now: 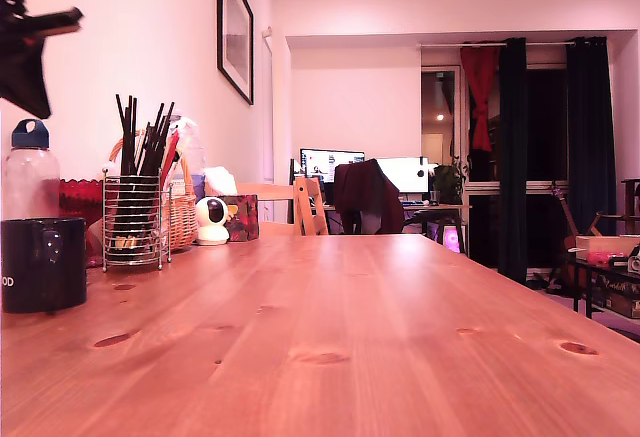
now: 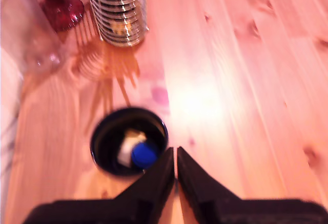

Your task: Pick the coffee capsule and then drop it inside the coffee cup in front of you

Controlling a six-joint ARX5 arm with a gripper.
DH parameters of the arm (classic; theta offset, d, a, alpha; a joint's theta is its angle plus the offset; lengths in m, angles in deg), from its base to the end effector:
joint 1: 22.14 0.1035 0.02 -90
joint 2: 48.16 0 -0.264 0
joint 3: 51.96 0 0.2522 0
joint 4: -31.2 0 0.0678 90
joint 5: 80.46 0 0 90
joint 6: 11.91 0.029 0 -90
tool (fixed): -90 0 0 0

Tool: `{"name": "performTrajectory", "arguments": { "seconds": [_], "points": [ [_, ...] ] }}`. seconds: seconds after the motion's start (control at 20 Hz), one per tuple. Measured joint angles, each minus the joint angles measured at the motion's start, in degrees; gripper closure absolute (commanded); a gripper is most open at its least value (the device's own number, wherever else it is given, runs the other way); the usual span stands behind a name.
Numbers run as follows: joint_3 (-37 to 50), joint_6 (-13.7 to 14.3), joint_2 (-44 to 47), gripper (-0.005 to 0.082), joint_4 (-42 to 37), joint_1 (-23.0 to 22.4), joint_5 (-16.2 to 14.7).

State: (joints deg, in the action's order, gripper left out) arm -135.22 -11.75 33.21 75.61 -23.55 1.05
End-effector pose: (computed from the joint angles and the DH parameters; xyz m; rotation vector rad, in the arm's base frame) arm 0.3034 -0.0117 0.3076 -0.0432 0.7413 -0.1658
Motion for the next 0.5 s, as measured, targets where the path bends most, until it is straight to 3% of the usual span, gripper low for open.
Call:
{"name": "performTrajectory", "arguments": {
  "seconds": [0.5],
  "points": [
    [21.1,-1.5,-16.5,0.078,-12.0,-0.1,-3.1]
  ]
}}
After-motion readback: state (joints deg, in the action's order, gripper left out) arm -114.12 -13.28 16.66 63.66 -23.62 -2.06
